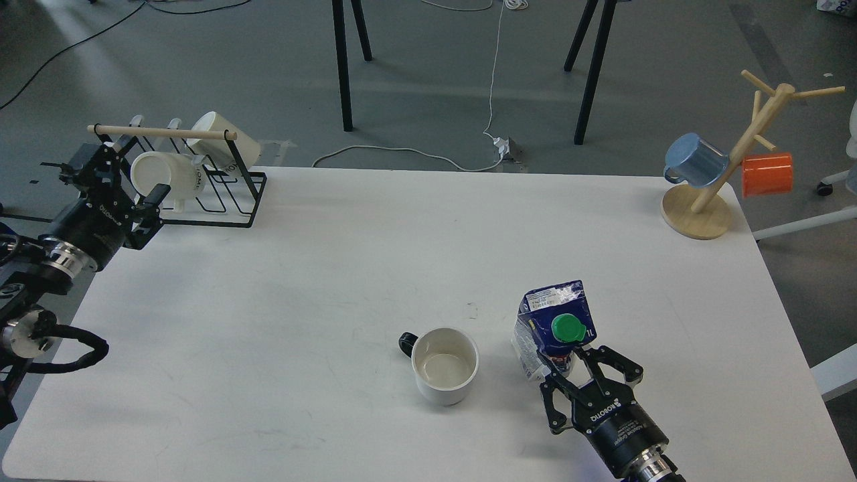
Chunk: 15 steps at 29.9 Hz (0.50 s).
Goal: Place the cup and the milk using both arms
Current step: 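Slide the milk carton with the right gripper next to the white mug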
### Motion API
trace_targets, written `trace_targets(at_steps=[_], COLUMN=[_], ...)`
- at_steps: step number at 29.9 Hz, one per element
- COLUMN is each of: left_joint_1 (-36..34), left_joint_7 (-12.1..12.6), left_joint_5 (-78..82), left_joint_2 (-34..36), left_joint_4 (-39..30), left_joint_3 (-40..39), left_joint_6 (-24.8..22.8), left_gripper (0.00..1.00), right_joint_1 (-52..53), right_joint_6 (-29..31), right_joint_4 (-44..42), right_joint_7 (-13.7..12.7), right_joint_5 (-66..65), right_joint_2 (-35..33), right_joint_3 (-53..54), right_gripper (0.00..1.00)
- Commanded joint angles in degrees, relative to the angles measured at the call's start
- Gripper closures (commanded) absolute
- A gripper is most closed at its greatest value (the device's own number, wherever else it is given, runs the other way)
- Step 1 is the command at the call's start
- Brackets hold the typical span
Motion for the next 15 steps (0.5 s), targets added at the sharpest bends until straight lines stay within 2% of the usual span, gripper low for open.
trace_targets(at_steps=[1,15], left_joint_1=[-0.1,0.0], left_joint_7=[0.0,0.0], left_joint_5=[0.0,0.0], left_joint_2=[0.0,0.0], left_joint_4=[0.0,0.0], left_joint_3=[0.0,0.0], left_joint_6=[0.0,0.0], left_gripper=[0.02,0.02], right_joint_1=[-0.2,0.1], right_joint_6=[0.0,0.0], right_joint_4=[-0.4,-1.8], right_joint_7=[0.0,0.0], right_joint_5=[-1.4,-4.2], right_joint_2=[1.0,3.9], right_joint_3=[0.0,-0.2], right_gripper=[0.57,0.57])
